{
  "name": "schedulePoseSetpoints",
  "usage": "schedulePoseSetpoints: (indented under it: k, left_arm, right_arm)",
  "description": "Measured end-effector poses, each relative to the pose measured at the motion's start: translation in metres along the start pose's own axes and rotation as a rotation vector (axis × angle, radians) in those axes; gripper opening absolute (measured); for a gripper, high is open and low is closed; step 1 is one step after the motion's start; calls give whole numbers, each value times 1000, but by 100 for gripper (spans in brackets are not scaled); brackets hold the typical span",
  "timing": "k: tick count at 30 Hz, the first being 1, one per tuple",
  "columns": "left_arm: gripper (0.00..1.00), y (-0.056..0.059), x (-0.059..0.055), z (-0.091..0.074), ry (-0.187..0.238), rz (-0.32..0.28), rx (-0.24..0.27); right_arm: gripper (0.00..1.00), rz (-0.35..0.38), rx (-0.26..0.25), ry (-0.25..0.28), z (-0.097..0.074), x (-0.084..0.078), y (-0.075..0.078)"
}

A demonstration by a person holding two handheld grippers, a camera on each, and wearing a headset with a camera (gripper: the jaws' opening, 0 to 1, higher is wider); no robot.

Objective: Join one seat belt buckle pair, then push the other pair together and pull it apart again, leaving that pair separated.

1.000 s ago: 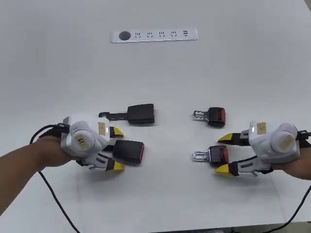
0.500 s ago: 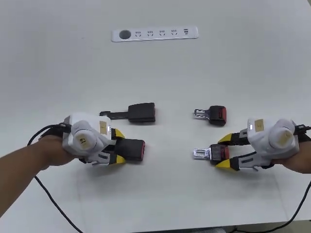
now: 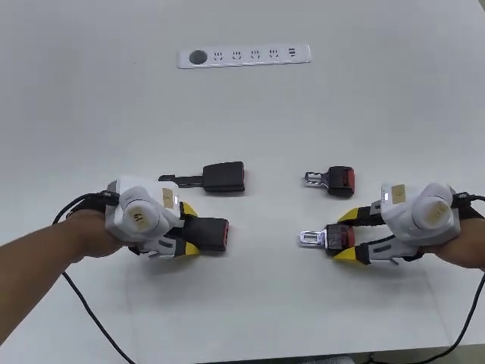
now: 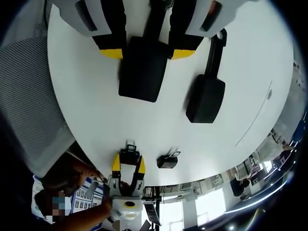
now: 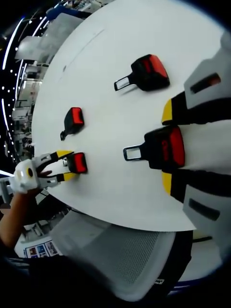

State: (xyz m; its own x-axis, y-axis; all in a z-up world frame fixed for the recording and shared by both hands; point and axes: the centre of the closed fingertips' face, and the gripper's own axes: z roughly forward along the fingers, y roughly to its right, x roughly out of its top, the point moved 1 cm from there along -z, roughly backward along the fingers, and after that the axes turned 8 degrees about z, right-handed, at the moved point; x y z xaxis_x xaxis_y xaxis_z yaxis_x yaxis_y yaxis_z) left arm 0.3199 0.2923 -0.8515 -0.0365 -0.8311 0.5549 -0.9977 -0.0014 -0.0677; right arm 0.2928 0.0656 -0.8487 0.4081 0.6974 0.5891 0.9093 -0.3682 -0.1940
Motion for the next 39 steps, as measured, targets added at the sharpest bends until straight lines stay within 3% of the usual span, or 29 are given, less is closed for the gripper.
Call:
schedulePoseSetpoints:
  k: [11, 21, 39]
  left_arm:
    - [35, 0, -1, 0, -17, -33, 16]
    - [35, -1, -1, 0, -25, -42, 20]
    - [35, -1, 0, 0, -34, -48, 22]
  right_arm:
    - [36, -21, 19, -2, 14, 16, -6]
    - [36, -26, 15, 24, 29, 32, -9]
    - [36, -32, 52, 70, 55, 64, -22]
